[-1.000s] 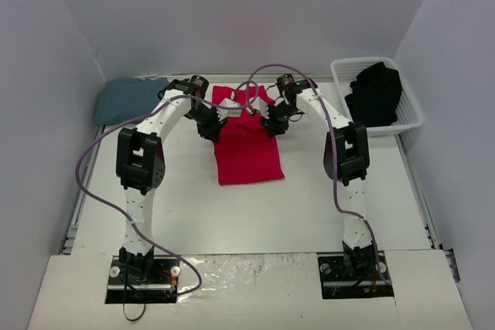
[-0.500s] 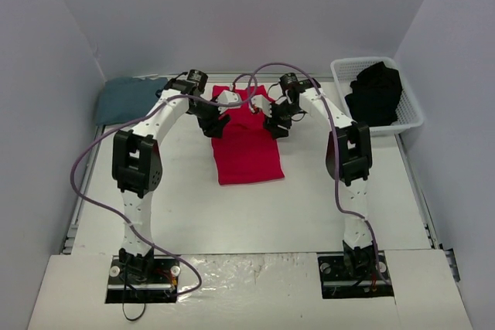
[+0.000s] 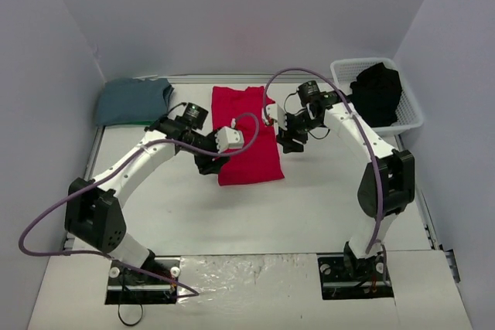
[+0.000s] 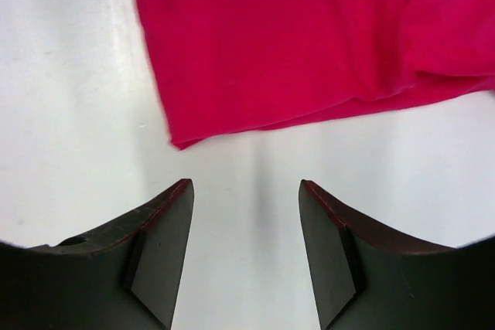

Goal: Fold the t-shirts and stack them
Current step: Fold the folded rectangular tshirt in 1/3 of the way, then grab one side of the 2/3 rectangular tshirt with both arms

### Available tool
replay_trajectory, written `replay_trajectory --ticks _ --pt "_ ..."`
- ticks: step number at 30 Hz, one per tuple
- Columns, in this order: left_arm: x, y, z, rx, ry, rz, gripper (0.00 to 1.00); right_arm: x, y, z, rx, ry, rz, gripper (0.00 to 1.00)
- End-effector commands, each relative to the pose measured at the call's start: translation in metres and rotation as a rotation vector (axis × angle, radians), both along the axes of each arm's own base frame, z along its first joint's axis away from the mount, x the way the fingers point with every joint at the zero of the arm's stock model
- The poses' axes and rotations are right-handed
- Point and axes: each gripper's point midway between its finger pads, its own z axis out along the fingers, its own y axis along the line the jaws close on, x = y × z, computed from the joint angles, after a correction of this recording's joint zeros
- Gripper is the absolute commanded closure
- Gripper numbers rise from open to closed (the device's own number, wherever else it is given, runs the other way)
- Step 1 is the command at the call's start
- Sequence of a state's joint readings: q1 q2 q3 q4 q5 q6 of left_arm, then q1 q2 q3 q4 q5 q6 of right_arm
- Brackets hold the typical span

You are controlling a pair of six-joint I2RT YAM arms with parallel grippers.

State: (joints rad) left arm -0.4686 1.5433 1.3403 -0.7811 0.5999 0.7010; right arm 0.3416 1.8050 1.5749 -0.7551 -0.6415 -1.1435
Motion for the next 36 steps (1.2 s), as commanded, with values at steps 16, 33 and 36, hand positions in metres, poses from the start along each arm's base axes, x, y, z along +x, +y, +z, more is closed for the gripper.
replay_trajectory --ticks 16,33,36 --pt "-0.012 -0.02 -0.077 0.181 -0.141 -0.079 0.46 -0.105 -0.034 -0.033 -0.028 0.217 -0.107 0.5" --pt "-0.02 -0.018 -0.115 0.289 0.042 -0.146 0.46 -0.099 -0.043 -0.041 -0.036 0.22 -0.143 0.51" --pt "-0.023 -0.018 -0.123 0.307 0.081 -0.154 0.46 -0.1 -0.044 -0.042 -0.036 0.22 -0.145 0.51"
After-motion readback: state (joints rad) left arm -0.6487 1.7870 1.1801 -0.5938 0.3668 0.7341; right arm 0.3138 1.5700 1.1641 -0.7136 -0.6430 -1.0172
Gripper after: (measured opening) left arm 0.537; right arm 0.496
